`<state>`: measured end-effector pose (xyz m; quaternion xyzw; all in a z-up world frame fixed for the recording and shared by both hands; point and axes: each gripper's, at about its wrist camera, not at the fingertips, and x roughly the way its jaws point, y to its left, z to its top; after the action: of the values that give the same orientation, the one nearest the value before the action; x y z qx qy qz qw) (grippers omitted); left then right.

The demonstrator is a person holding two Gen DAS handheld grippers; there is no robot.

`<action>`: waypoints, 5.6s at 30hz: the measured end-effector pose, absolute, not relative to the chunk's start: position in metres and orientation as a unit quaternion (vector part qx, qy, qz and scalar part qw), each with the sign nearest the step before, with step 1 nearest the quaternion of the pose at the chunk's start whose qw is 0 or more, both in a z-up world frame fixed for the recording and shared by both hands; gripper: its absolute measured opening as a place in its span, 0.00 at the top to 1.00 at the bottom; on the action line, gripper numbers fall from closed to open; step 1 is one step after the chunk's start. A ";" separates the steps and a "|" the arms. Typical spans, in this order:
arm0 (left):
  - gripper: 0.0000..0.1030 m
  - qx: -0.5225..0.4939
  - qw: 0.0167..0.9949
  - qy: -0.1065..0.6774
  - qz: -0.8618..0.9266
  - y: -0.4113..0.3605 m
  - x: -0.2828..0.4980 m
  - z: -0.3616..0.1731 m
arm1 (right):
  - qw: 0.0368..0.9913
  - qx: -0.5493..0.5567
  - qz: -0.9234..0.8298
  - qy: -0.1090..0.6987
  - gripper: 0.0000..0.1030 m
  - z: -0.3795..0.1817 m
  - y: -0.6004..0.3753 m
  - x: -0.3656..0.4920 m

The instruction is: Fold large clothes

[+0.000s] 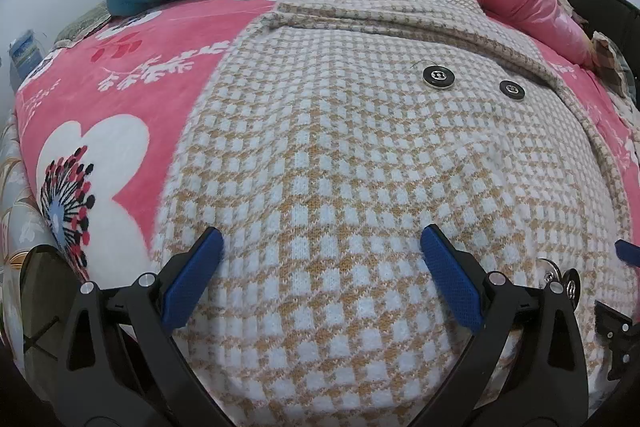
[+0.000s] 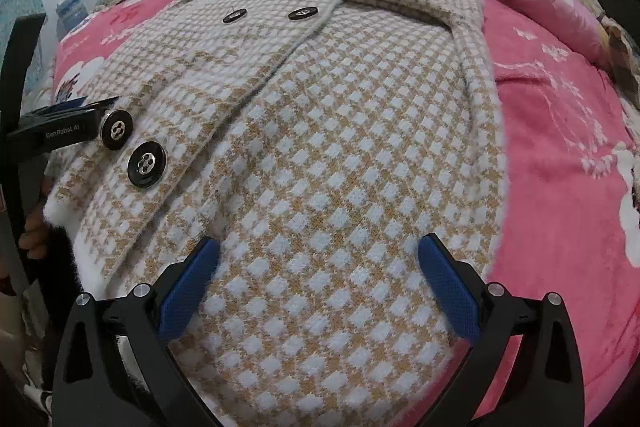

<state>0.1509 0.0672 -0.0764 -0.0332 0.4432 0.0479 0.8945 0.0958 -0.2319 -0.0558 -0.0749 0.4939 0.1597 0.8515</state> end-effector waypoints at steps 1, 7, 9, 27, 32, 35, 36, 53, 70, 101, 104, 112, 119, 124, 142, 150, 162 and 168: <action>0.07 -0.032 0.895 0.443 0.047 0.067 0.150 -0.076 | 0.851 -0.073 0.161 0.494 0.06 -0.057 -0.233 0.097; 0.07 -0.032 0.895 0.442 0.045 0.065 0.156 -0.074 | 0.851 -0.073 0.161 0.494 0.06 -0.057 -0.232 0.097; 0.07 -0.040 0.898 0.437 0.041 0.067 0.152 -0.071 | 0.851 -0.074 0.161 0.494 0.06 -0.057 -0.232 0.097; 0.08 -0.048 0.919 0.388 0.052 0.110 0.058 -0.056 | 0.856 -0.072 0.159 0.487 0.06 -0.057 -0.232 0.093; 0.13 -0.056 0.920 0.386 0.041 0.108 0.052 -0.060 | 0.857 -0.071 0.158 0.486 0.06 -0.057 -0.231 0.093; 0.28 -0.075 0.916 0.394 0.034 0.112 0.056 -0.065 | 0.857 -0.071 0.158 0.486 0.06 -0.057 -0.231 0.092; 0.31 -0.093 0.913 0.396 0.028 0.117 0.058 -0.067 | 0.857 -0.070 0.158 0.485 0.06 -0.056 -0.231 0.092; 0.46 -0.233 0.878 0.416 -0.039 0.157 0.085 -0.083 | 0.857 -0.070 0.159 0.485 0.06 -0.057 -0.232 0.093; 0.63 -0.246 0.853 0.458 -0.036 0.158 0.087 -0.095 | 0.858 -0.071 0.160 0.484 0.06 -0.056 -0.231 0.092; 0.64 -0.167 0.865 0.474 -0.005 0.137 0.077 -0.089 | 0.848 0.136 0.148 0.490 0.16 -0.042 -0.320 0.057; 0.64 -0.166 0.865 0.474 -0.003 0.136 0.076 -0.089 | 0.844 0.136 0.160 0.493 0.18 -0.044 -0.314 0.056; 0.64 -0.167 0.865 0.474 -0.002 0.136 0.076 -0.089 | 0.827 0.215 0.181 0.487 0.31 -0.049 -0.331 0.058; 0.64 -0.176 0.865 0.470 -0.008 0.137 0.074 -0.090 | 0.797 0.296 0.207 0.485 0.42 -0.058 -0.343 0.061; 0.64 -0.177 0.865 0.470 -0.010 0.137 0.072 -0.090 | 0.780 0.309 0.229 0.493 0.44 -0.064 -0.338 0.054; 0.68 -0.217 0.861 0.460 -0.017 0.139 0.069 -0.097 | 0.788 0.275 0.224 0.503 0.63 -0.066 -0.320 0.051; 0.92 -0.150 0.889 0.433 -0.012 0.118 0.059 -0.071 | 0.799 0.256 0.221 0.498 0.92 -0.060 -0.322 0.036; 0.94 -0.104 0.928 0.358 0.000 0.110 0.024 0.006 | 0.852 0.226 0.302 0.362 0.92 0.036 -0.340 0.020; 0.94 -0.111 0.929 0.353 0.000 0.096 -0.013 0.017 | 0.838 0.263 0.321 0.354 0.92 0.029 -0.375 -0.008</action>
<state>-0.0127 0.0959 0.0167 -0.1111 0.3529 0.0004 0.9290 -0.0082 -0.3747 0.0288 0.2632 0.3542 0.3213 0.8379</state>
